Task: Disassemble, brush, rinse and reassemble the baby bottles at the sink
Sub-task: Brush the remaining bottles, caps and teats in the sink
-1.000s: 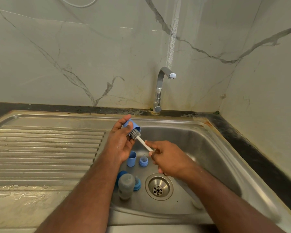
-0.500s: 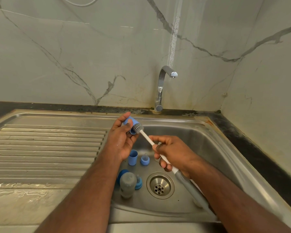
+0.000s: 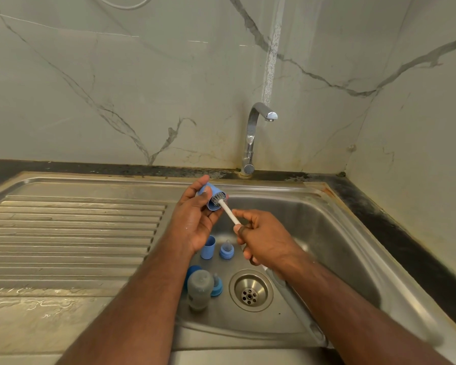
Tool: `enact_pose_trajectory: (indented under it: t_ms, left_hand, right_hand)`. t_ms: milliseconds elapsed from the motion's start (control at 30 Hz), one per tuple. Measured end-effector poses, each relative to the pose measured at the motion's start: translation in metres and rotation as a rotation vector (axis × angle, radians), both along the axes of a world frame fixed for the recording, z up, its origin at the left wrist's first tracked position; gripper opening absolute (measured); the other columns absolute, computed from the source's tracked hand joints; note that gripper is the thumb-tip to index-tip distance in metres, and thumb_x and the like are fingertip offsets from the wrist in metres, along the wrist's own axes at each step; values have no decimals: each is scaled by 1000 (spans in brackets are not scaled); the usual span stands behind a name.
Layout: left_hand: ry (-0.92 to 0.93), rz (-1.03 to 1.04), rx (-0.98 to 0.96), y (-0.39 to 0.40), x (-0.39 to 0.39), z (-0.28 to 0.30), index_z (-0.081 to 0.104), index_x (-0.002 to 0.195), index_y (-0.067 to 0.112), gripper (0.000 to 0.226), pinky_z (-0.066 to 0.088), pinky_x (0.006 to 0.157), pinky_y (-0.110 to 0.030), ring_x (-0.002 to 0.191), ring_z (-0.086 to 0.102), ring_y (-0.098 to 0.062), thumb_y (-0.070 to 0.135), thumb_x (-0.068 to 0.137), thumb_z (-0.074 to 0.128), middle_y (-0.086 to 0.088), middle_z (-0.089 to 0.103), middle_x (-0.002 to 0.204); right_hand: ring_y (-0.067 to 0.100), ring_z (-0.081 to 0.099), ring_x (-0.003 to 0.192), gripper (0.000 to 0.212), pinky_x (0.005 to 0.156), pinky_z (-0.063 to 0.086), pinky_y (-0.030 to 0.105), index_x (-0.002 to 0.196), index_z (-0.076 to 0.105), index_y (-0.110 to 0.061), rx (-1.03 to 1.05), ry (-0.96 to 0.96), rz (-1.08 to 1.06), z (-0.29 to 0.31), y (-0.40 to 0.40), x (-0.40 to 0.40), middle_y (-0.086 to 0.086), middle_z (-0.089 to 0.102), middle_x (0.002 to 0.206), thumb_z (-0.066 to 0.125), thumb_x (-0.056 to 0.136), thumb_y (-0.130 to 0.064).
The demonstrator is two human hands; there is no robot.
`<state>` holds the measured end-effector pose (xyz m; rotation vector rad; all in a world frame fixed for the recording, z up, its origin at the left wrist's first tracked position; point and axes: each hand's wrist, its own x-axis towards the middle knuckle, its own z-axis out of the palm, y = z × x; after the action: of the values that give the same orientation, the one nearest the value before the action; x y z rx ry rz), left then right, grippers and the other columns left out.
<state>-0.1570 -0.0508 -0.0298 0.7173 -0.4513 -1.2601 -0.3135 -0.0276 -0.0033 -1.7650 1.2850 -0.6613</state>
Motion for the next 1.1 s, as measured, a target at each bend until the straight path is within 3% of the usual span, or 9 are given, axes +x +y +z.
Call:
enact_pose_trajectory:
  t_ms: [100, 200, 333, 533, 633, 767, 900, 1000, 1100]
  left_hand:
    - [12, -22, 6, 0, 1, 1, 66, 125, 14, 28, 61, 88, -44, 125, 60, -46, 4, 103, 52, -22, 55, 135]
    - [-1, -26, 9, -1, 0, 1, 68, 122, 16, 27, 60, 89, -46, 122, 62, -45, 5, 102, 54, -22, 56, 135]
    - [21, 12, -21, -1, -3, 2, 64, 128, 13, 30, 59, 90, -47, 123, 60, -46, 5, 100, 55, -19, 61, 127]
    - [-13, 4, 20, -1, 0, 0, 67, 126, 16, 28, 61, 88, -45, 120, 64, -44, 7, 102, 55, -21, 60, 130]
    - [-15, 30, 20, -3, 0, -1, 64, 130, 14, 31, 56, 98, -50, 118, 65, -42, 6, 102, 53, -20, 62, 128]
    - [-34, 45, -5, -4, -2, -1, 62, 132, 14, 33, 53, 102, -50, 119, 65, -41, 7, 101, 56, -17, 66, 121]
    - [-75, 43, 3, -2, 1, -2, 67, 125, 17, 33, 56, 98, -49, 121, 63, -42, 7, 94, 63, -19, 61, 134]
    - [-50, 32, 4, -1, 2, -2, 69, 124, 18, 32, 58, 94, -48, 119, 65, -42, 5, 95, 62, -18, 60, 134]
    - [-51, 22, -5, -1, 0, -1, 67, 128, 16, 34, 59, 93, -45, 117, 66, -42, 6, 95, 61, -19, 62, 132]
  right_hand:
    - [6, 52, 59, 44, 55, 45, 21, 144, 50, -34, -121, 145, 76, 5, -2, -4, -4, 64, 86, 51, 103, -19]
    - [3, 52, 70, 46, 73, 42, 22, 147, 47, -35, -307, 406, 92, 12, -6, -8, -4, 68, 122, 50, 103, -21]
    - [14, 60, 97, 43, 84, 47, 26, 146, 48, -30, -344, 375, 47, 11, 0, -4, 1, 64, 126, 49, 104, -22]
    - [16, 61, 96, 53, 85, 52, 32, 151, 39, -37, -436, 559, 102, 8, -6, -4, 0, 65, 119, 49, 103, -20]
    - [19, 55, 92, 58, 76, 48, 32, 155, 29, -37, -493, 694, 79, 10, -5, -7, 1, 53, 110, 47, 102, -19]
    - [25, 58, 91, 74, 73, 53, 37, 158, 13, -34, -561, 853, 69, 8, 1, -2, 8, 46, 118, 47, 98, -7]
    - [26, 59, 98, 66, 77, 49, 36, 158, 22, -32, -520, 789, 129, 3, -4, 4, 7, 55, 117, 48, 99, -14]
    - [18, 62, 102, 52, 88, 51, 32, 150, 42, -36, -469, 526, 118, 6, -10, -8, 1, 66, 123, 48, 101, -20]
    - [15, 54, 95, 53, 82, 46, 29, 152, 36, -37, -515, 555, 69, 1, -9, -8, -1, 59, 115, 47, 103, -22]
